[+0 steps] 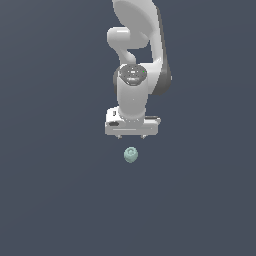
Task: Pick up the object and move it to a goal position.
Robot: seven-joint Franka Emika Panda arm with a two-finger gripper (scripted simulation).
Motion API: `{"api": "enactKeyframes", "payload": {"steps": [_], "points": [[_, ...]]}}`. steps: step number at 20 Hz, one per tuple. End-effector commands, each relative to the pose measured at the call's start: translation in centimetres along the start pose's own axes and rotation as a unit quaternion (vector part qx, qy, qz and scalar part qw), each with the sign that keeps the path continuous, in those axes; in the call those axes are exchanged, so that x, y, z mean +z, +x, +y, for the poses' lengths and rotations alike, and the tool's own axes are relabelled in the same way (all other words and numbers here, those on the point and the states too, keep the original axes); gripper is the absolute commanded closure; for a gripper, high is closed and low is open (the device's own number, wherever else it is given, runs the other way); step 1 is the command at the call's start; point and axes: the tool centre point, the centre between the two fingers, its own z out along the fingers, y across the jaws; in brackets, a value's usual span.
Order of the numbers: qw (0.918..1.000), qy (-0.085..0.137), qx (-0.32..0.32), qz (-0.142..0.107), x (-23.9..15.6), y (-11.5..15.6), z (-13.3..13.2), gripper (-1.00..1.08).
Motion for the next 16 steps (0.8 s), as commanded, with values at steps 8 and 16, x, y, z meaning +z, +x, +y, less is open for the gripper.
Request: {"api": "enactKeyframes", "payload": {"steps": [8, 16], "points": [[0.9999, 0.010, -0.011, 0.007, -0.7, 0.6, -0.9, -0.92], [0.9998, 0.012, -0.014, 0.008, -0.9, 0.7, -1.1, -0.92]]}}
